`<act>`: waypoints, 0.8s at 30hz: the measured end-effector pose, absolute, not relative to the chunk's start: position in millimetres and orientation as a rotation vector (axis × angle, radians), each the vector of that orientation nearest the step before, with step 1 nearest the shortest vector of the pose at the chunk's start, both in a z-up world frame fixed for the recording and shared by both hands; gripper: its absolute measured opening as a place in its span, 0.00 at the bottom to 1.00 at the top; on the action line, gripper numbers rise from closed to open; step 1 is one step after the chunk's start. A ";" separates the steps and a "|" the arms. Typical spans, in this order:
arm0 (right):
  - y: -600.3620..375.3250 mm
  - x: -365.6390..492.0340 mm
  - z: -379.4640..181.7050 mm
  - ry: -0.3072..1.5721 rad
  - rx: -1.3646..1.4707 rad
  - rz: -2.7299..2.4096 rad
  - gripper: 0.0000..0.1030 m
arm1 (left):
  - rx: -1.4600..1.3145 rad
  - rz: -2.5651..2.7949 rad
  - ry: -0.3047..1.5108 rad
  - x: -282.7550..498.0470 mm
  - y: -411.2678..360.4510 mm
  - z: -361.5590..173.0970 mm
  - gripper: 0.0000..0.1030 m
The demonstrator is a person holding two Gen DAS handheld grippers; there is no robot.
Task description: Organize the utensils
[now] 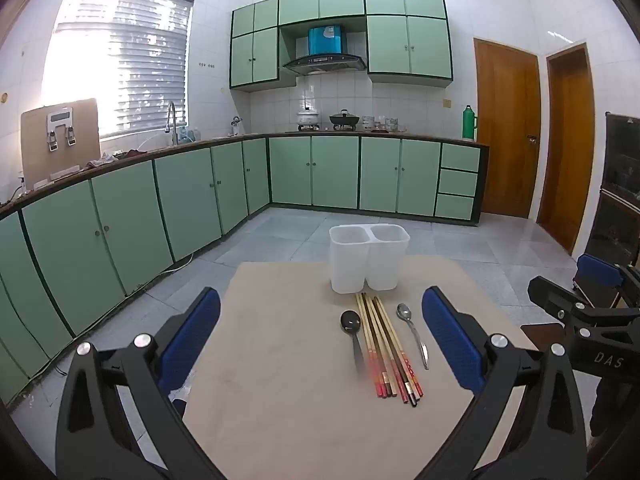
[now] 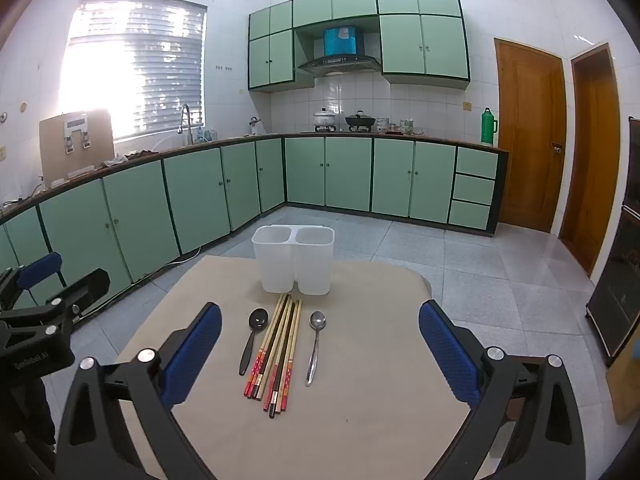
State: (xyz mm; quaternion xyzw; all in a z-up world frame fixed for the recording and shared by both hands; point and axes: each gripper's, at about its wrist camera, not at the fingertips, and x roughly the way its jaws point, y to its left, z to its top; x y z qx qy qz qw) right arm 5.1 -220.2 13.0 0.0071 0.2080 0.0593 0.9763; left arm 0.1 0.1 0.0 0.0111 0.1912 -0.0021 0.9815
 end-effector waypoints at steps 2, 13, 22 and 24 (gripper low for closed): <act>-220.1 5.1 13.2 0.417 0.020 0.120 0.94 | 0.025 -0.003 0.378 -0.4 -0.1 0.0 0.95; -221.7 4.3 13.6 0.416 0.023 0.120 0.94 | 0.025 -0.002 0.377 -0.1 -0.1 0.0 0.95; -221.8 4.6 13.4 0.415 0.024 0.120 0.94 | 0.023 -0.001 0.375 0.0 0.1 -0.1 0.95; -221.6 4.5 13.5 0.416 0.024 0.120 0.94 | 0.022 -0.002 0.375 -0.2 0.8 0.8 0.95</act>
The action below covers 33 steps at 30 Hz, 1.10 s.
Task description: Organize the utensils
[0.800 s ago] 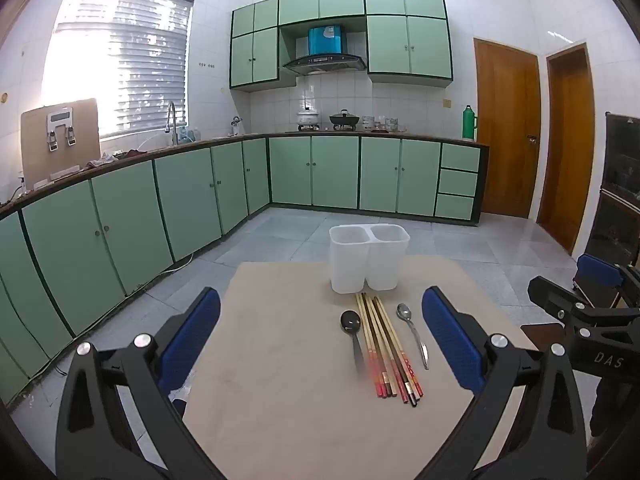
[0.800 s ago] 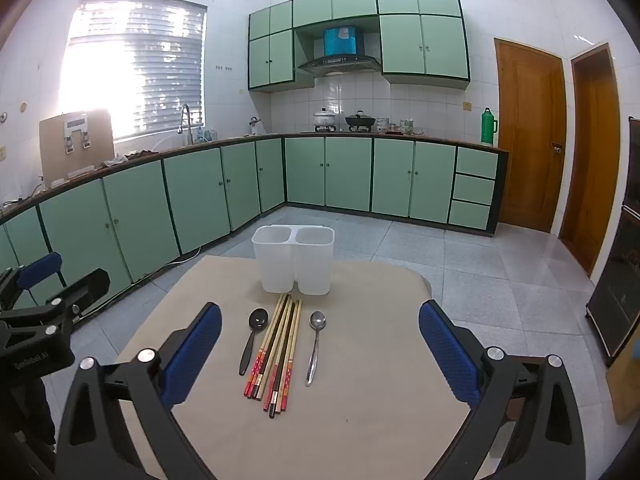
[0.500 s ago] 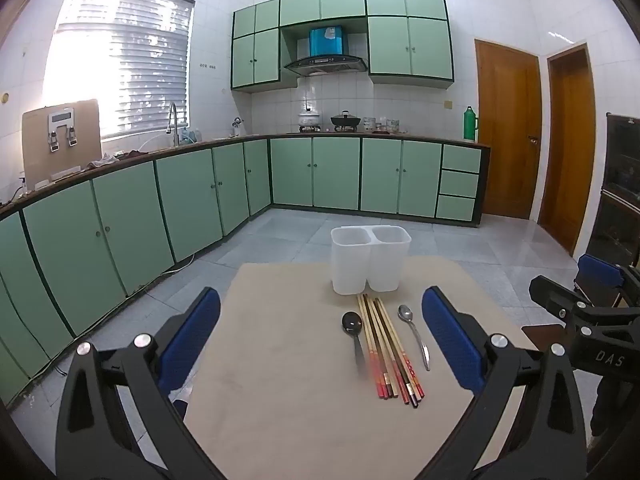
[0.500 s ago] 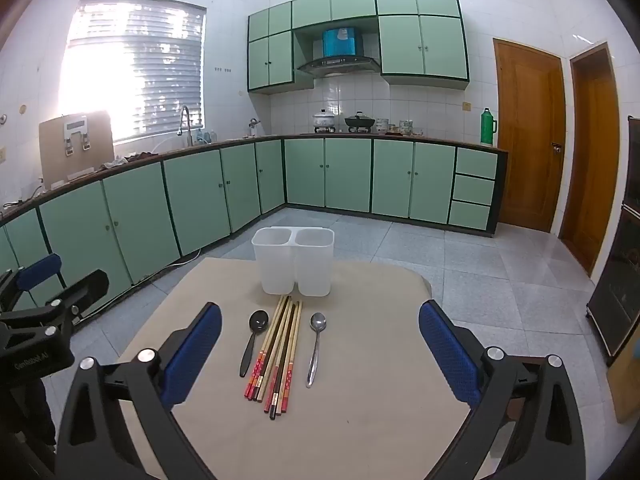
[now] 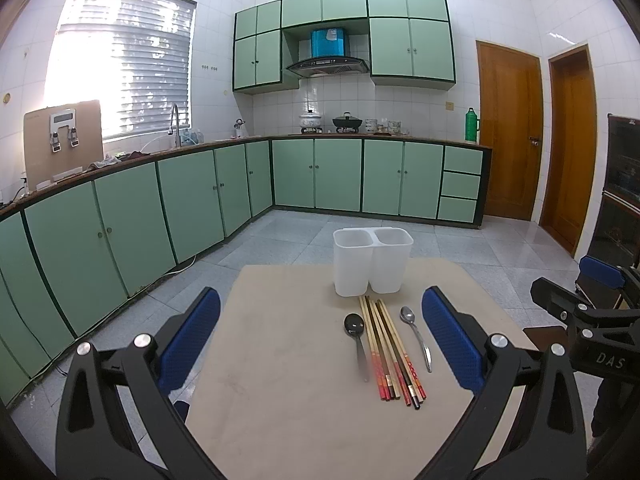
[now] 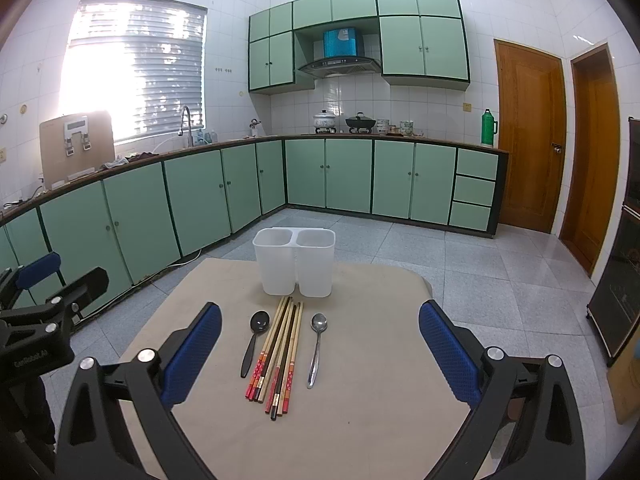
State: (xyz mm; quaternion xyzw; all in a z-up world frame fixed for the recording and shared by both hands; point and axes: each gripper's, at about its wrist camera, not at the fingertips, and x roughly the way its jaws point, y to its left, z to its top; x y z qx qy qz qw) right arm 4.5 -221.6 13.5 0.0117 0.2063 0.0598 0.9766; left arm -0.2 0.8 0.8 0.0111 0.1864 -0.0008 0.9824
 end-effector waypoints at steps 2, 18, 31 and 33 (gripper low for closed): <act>-221.4 4.2 13.5 0.415 0.024 0.119 0.94 | 0.022 -0.002 0.375 -0.5 1.8 2.0 0.95; -221.2 4.3 13.4 0.414 0.024 0.120 0.94 | 0.024 -0.002 0.372 0.4 8.8 10.8 0.95; -220.9 4.2 13.4 0.414 0.023 0.120 0.94 | 0.024 -0.001 0.371 0.0 10.1 12.0 0.95; -221.0 4.3 13.4 0.414 0.023 0.119 0.94 | 0.025 -0.001 0.371 -0.1 9.4 11.4 0.95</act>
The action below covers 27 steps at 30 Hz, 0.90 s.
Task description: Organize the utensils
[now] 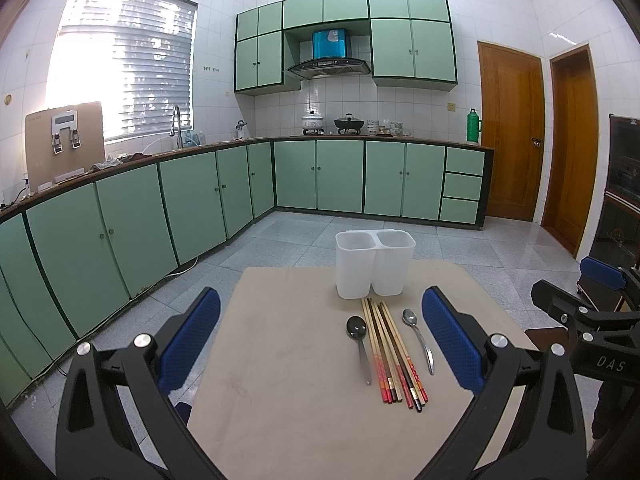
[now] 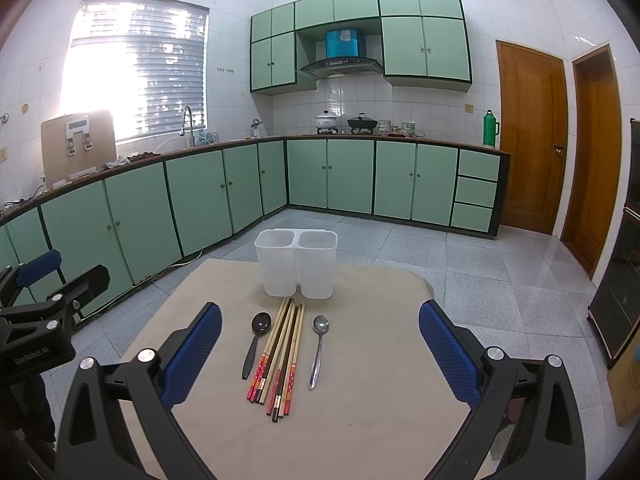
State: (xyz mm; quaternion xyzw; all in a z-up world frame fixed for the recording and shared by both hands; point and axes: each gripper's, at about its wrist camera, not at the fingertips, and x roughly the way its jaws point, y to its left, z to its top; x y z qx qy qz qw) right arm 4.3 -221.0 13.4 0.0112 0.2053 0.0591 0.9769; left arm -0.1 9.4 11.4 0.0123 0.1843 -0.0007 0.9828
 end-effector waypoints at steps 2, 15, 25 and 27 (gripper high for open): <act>-221.2 4.4 13.2 0.415 0.023 0.119 0.94 | 0.025 -0.001 0.371 0.1 10.2 12.2 0.95; -218.4 4.0 17.4 0.415 0.022 0.120 0.94 | 0.023 0.004 0.371 -1.6 19.0 18.6 0.95; -217.8 4.1 16.0 0.416 0.023 0.120 0.94 | 0.024 0.004 0.370 -1.6 17.5 16.8 0.95; -217.7 4.1 16.1 0.417 0.023 0.120 0.94 | 0.025 0.004 0.370 -1.6 18.6 17.7 0.95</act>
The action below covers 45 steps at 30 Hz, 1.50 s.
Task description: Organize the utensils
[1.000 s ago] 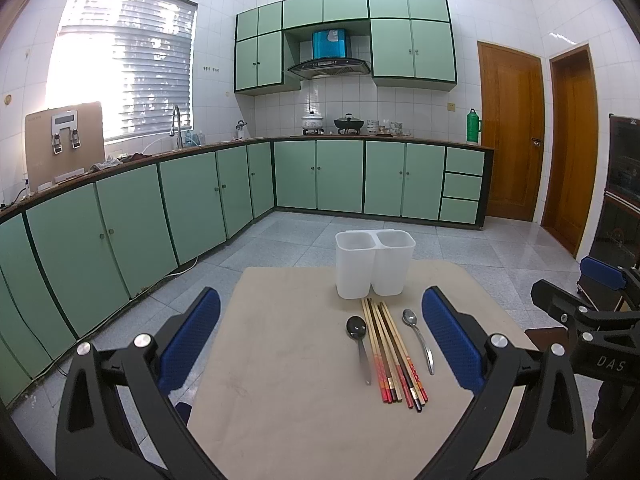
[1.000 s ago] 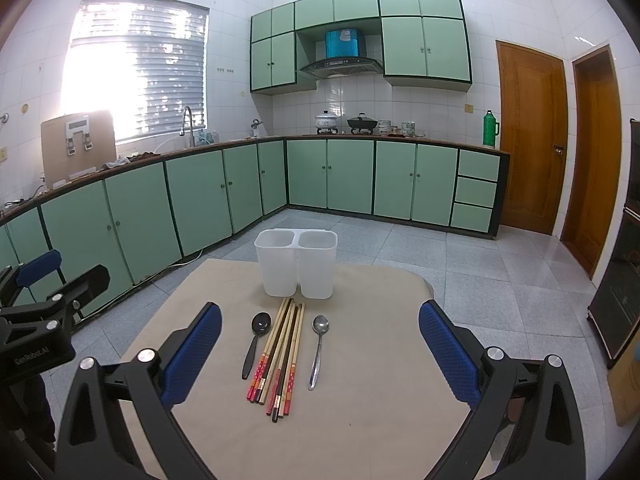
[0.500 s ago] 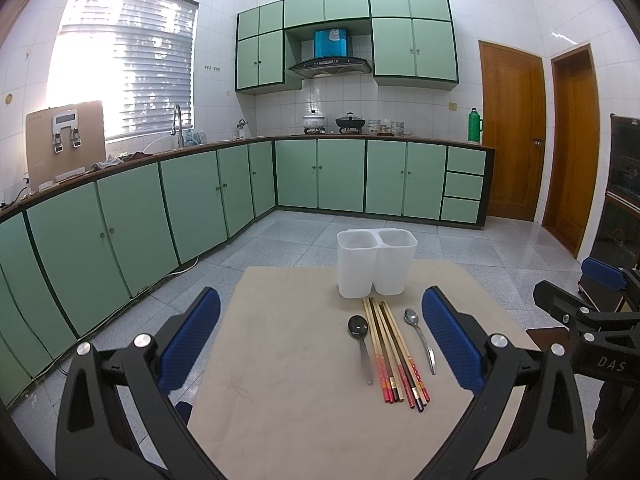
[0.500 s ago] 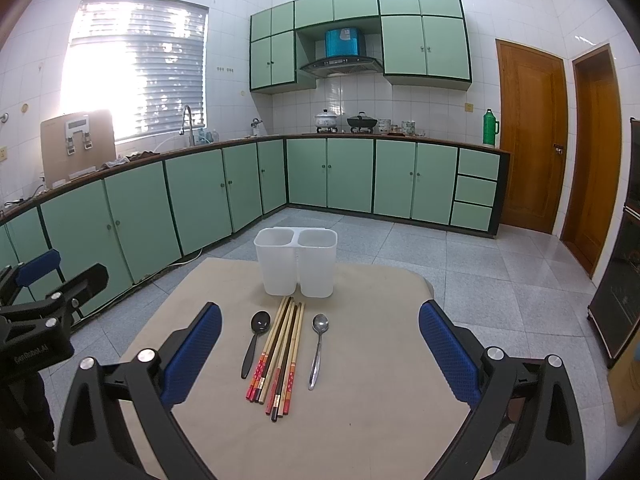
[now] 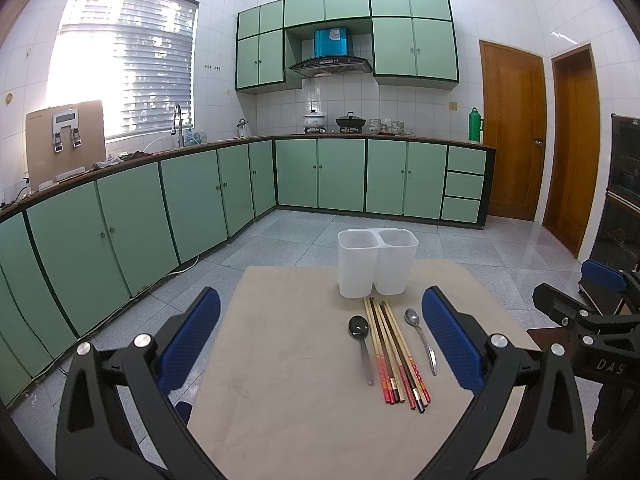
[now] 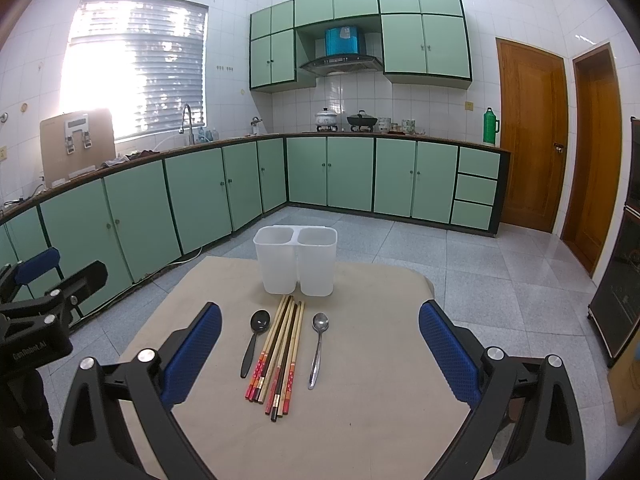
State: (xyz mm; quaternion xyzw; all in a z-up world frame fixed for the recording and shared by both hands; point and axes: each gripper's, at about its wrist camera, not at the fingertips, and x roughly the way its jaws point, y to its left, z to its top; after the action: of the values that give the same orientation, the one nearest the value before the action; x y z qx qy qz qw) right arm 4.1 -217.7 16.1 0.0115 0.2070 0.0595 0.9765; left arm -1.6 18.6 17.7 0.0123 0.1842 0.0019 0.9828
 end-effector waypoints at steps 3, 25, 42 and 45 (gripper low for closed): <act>-216.8 3.6 15.3 0.419 0.024 0.121 0.94 | 0.024 0.004 0.370 -1.5 17.5 16.6 0.95; -215.3 119.9 -61.8 0.606 0.004 0.128 0.92 | 0.057 0.064 0.539 100.8 34.8 -45.2 0.95; -203.3 254.5 -159.8 0.907 0.000 0.164 0.68 | 0.075 0.053 0.744 209.8 33.2 -128.6 0.95; -200.0 260.9 -165.3 0.930 -0.001 0.172 0.64 | 0.073 0.045 0.764 218.9 31.0 -138.9 0.95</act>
State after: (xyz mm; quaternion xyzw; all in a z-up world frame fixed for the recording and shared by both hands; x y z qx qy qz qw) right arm 260.9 -200.0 -165.3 -0.0005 0.4477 0.0827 0.8903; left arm 218.9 31.0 -138.9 0.0355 0.3728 0.0217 0.9270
